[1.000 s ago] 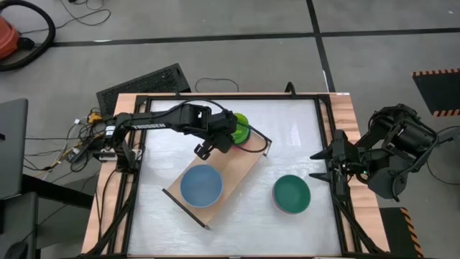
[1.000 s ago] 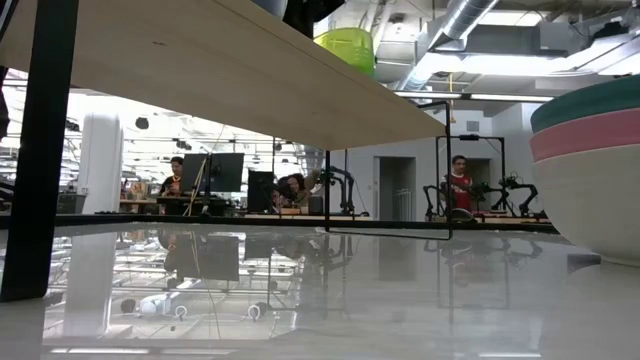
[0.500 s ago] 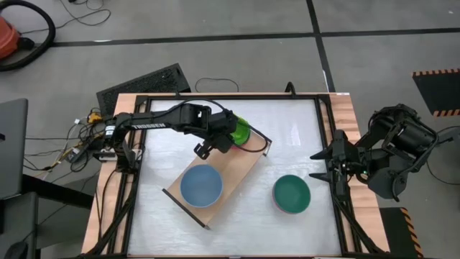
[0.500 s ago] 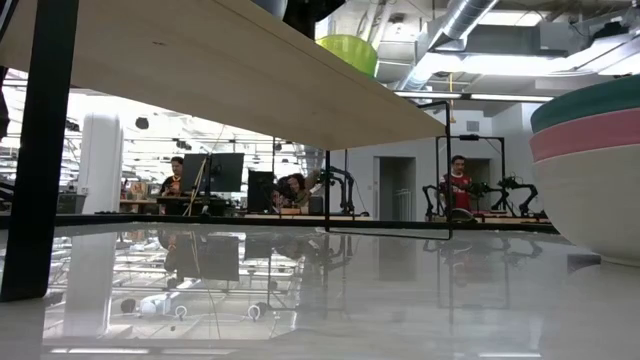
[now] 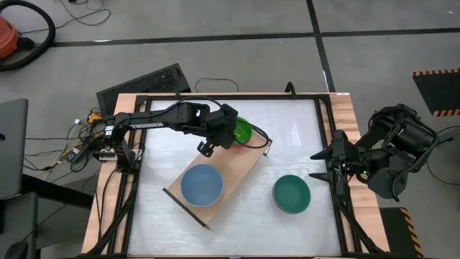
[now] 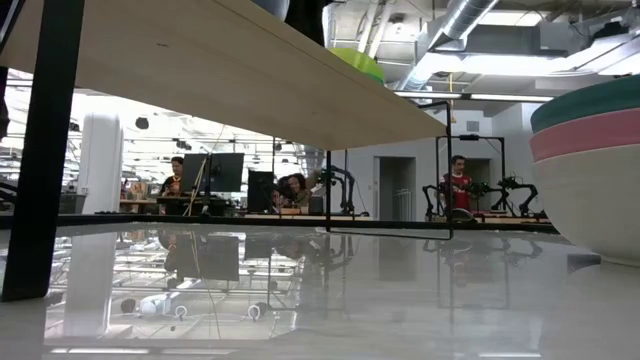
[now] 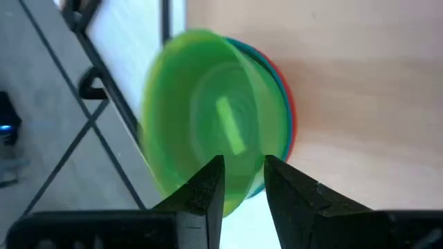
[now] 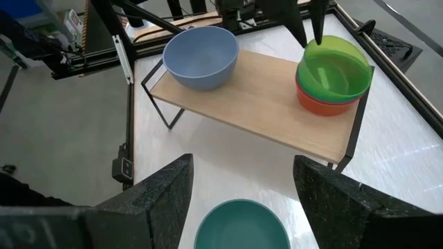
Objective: Place and stack bowls onto a shelf
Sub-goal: Stack the light green bowl onto the light blue bowl on the shelf, then stack the green bowl onto the blue bowl on the shelf
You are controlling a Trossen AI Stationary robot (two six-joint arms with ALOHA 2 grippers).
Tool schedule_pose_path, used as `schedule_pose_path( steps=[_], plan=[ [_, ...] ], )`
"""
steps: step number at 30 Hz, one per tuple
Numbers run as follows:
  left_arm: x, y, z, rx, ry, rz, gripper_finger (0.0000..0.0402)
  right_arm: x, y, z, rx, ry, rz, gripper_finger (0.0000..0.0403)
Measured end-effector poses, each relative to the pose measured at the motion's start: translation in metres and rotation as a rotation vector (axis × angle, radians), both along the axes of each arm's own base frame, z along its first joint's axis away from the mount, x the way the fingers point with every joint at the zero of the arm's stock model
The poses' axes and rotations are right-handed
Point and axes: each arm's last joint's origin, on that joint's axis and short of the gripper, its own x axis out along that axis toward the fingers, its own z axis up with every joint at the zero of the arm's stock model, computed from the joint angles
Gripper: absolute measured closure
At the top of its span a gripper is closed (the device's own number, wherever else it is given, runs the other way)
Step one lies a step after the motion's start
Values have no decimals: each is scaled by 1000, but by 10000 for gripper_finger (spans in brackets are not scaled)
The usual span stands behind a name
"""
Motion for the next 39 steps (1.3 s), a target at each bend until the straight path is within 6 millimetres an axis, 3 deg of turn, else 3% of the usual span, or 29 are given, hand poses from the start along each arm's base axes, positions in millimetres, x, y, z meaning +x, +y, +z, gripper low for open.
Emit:
schedule_pose_path(
  steps=[6, 13, 17, 20, 23, 27, 32, 36, 39],
  plan=[
    [-1, -5, 16, -45, -77, 16, 330, 0, 0, 0, 0, 0, 0, 127],
    [0, -5, 16, -131, -108, 88, 394, 0, 0, 0, 0, 0, 0, 127],
    [2, -8, 17, -164, -140, 116, 400, 0, 0, 0, 35, -3, -27, 127],
    [-2, -13, 33, -171, -205, 112, 401, 4, -4, -1, 111, 11, -87, 127],
    [-15, -19, 68, -202, -357, 110, 401, 14, -7, -7, 174, 70, -146, 127],
    [-39, -20, 112, -251, -551, 148, 401, 35, -13, -37, 205, 249, -227, 127],
    [-69, -20, 144, -365, -679, 217, 401, 56, -21, -97, 238, 587, -294, 127],
    [-91, -20, 156, -408, -708, 245, 402, 57, -28, -145, 242, 802, -392, 127],
    [-99, -20, 156, -417, -684, 263, 399, 51, -36, -171, 250, 846, -513, 127]
  ],
)
